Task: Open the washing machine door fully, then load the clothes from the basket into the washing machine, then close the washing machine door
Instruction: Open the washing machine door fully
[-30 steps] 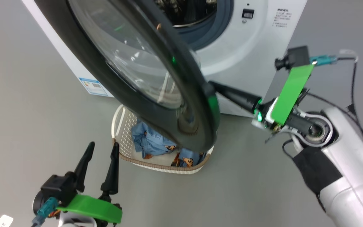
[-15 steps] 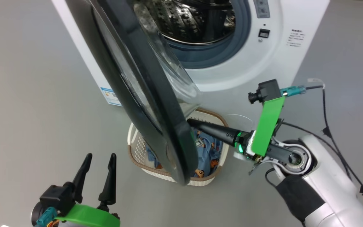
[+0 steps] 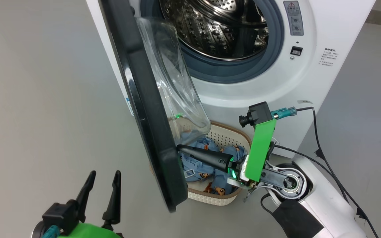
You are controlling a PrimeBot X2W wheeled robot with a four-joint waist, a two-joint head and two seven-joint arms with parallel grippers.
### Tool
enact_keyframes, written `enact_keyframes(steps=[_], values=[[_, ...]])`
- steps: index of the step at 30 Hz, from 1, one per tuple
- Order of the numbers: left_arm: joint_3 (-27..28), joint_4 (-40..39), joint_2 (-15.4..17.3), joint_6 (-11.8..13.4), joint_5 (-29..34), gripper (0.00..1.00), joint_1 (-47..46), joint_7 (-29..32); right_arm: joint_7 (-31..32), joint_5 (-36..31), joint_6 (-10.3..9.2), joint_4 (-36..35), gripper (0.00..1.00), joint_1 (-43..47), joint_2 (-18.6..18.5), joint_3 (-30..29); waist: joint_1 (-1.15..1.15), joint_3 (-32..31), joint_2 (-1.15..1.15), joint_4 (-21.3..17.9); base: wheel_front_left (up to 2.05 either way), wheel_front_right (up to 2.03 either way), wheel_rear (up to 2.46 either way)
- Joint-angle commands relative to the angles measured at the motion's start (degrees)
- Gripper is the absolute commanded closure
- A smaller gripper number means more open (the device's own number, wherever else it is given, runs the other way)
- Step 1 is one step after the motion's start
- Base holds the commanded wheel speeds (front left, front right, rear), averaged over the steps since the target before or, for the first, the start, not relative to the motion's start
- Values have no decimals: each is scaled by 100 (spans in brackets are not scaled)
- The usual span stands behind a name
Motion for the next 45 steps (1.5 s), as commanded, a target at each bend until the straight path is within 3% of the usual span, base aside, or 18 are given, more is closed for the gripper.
enact_keyframes(steps=[1,8,10,13,15,16,30,45], values=[[203,-128,92,-9,80,0,-60,-36,-32,34,9,-177,100,54,170,128,0,-29,0,10,0,0,0],[171,-127,161,-9,76,0,-44,-36,-199,-71,9,-166,100,143,150,57,0,-82,0,-166,0,0,0],[149,-115,188,-9,63,0,-49,-36,-277,-101,9,-185,72,202,111,26,0,-102,0,-238,0,0,0],[135,-101,231,-9,44,0,-50,-36,-417,-194,9,-246,40,308,-3,2,0,-129,0,-358,0,0,0],[133,-98,266,-9,35,0,-46,-36,-536,-244,9,-299,7,389,-91,-18,0,-139,0,-444,0,0,0],[137,-101,281,-9,27,0,-44,-36,-600,-272,9,-323,0,427,-139,-24,0,-143,0,-489,0,0,0],[237,-179,470,-9,12,0,116,-36,-1717,-610,9,-498,0,1013,-901,41,0,-261,0,-999,0,0,0],[459,-322,534,-9,33,0,421,-36,-3576,-1137,9,-127,0,1590,-1955,782,0,-328,0,-1514,0,0,0]])
